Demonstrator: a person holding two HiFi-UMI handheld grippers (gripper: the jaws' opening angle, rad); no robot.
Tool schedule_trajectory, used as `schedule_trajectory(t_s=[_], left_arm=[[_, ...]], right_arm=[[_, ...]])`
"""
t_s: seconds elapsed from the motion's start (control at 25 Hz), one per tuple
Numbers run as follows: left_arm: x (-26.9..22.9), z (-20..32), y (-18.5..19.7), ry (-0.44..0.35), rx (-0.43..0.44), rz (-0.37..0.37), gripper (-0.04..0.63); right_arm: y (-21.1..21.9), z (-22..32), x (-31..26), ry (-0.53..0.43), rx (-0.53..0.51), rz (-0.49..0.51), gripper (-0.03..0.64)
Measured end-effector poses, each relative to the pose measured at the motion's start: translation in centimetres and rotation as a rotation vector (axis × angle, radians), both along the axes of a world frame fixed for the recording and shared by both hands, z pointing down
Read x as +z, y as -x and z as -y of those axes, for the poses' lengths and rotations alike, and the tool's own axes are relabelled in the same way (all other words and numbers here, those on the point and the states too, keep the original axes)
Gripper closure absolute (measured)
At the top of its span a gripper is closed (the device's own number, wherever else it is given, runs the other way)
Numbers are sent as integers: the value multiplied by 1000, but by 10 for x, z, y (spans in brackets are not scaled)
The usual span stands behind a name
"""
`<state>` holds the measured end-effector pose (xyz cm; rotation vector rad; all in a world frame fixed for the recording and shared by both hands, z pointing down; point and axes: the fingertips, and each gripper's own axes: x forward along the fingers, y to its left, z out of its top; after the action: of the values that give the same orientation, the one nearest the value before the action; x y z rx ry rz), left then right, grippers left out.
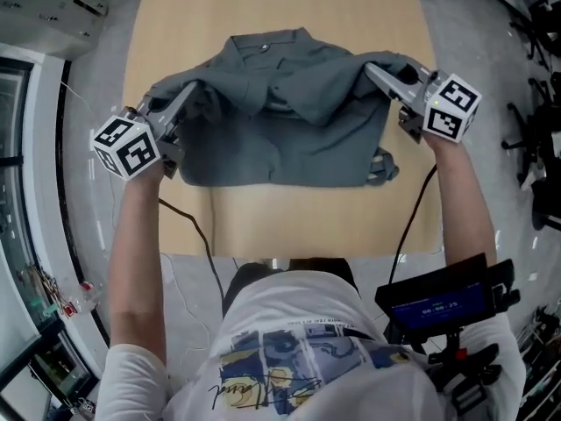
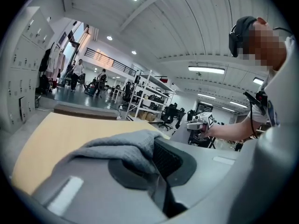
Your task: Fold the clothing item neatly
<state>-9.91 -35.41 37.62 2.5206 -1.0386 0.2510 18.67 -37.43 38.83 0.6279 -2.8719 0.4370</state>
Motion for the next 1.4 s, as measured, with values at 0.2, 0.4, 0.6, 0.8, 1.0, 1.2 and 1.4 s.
schedule_trajectory(t_s=[0.2,0.4,0.6,0.8,1.0,1.2,1.4], left_arm=[[34,24,9,40,-24,11,574],[56,34,16,83,-35,22,574],[86,59,23,120,-43,32,574],[118,81,32,178,-63,18,574],[154,91,37,252,-78,64,571],[175,97,45,314,-74,88,517],[173,92,47,372,-33,55,441]], right_arm=[[3,28,36,34,12,-8,601],[-4,39,67,84,40,-18,601],[-10,61,102,134,75,-21,601],[-12,79,138,222,99,-8,601],[-22,85,170,317,130,-25,600],[-22,84,189,350,136,-85,517],[-19,69,174,431,80,-52,416]])
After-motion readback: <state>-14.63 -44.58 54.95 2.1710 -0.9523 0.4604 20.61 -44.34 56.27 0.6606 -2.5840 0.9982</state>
